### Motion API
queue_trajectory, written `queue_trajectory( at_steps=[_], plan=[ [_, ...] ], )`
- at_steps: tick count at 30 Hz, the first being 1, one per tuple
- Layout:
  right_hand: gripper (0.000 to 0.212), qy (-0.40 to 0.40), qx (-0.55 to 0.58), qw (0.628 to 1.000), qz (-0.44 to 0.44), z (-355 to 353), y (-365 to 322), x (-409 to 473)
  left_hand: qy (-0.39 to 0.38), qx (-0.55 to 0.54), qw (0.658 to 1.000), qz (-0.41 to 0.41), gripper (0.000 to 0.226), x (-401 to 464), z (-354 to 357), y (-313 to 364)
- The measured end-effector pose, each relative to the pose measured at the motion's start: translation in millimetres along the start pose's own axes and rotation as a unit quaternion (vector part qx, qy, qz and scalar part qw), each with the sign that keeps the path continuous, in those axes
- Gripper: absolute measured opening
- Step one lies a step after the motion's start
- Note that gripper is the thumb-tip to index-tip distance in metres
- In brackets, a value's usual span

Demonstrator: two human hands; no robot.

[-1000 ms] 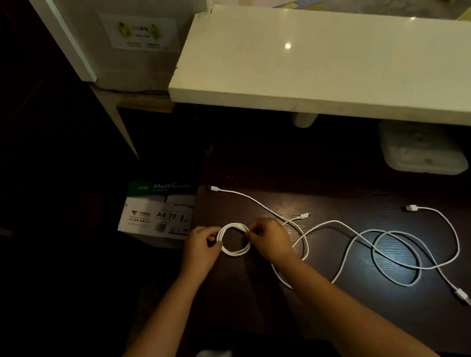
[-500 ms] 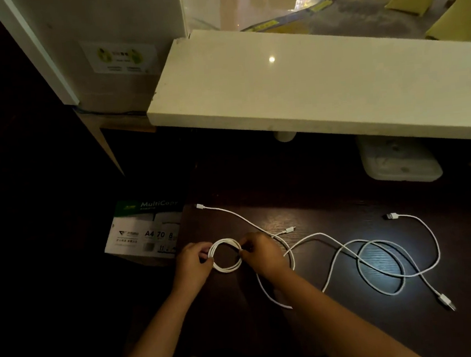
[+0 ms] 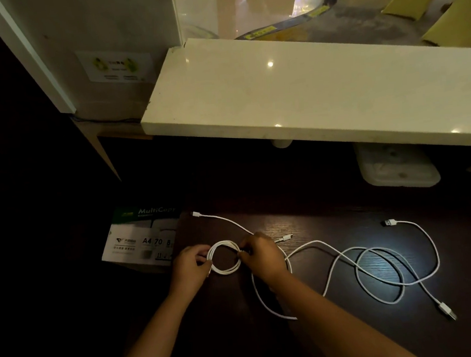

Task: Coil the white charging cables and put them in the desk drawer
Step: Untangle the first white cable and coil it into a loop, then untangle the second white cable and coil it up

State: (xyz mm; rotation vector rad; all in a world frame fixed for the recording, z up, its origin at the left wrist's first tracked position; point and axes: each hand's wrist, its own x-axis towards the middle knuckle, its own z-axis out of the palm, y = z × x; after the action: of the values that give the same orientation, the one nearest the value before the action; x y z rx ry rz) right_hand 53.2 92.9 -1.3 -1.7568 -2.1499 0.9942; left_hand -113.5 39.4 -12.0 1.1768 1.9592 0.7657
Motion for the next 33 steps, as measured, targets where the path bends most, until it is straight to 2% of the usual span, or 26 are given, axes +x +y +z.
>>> queue_trajectory(
  at_steps=[10,12,14,17,20,23,25,27,29,33],
  plan=[
    [0.022,-0.006,0.008,1.0,-0.026,-14,-2,-3,-0.005,0.013,1.0,0.007,0.026,3,1,-1],
    [0.022,0.045,0.041,0.998,-0.025,-36,4,-2,-0.004,0.033,0.999,0.004,0.031,5,1,0],
    [0.021,0.139,0.062,0.988,-0.004,-71,28,4,0.021,0.066,0.997,0.017,0.035,5,-1,7],
    [0.021,0.227,-0.024,0.97,0.08,-129,92,8,0.049,0.103,0.99,0.081,0.038,2,2,29],
    [0.027,0.195,-0.102,0.965,0.144,-157,140,-3,0.01,0.12,0.978,0.173,0.037,1,25,60],
    [0.04,0.155,-0.102,0.977,0.102,-152,153,-20,-0.049,0.161,0.952,0.255,0.038,-4,58,89],
    [0.04,0.109,-0.098,0.986,0.074,-142,154,-37,-0.095,0.179,0.934,0.295,0.041,-9,80,101],
    [0.043,0.054,-0.12,0.99,0.045,-135,154,-52,-0.139,0.203,0.913,0.325,0.045,-13,98,112],
    [0.036,0.017,-0.171,0.985,0.025,-132,155,-60,-0.163,0.228,0.891,0.357,0.047,-16,113,122],
    [0.026,0.026,-0.247,0.969,0.0,-126,148,-59,-0.207,0.266,0.873,0.352,0.05,-24,133,143]
  ],
)
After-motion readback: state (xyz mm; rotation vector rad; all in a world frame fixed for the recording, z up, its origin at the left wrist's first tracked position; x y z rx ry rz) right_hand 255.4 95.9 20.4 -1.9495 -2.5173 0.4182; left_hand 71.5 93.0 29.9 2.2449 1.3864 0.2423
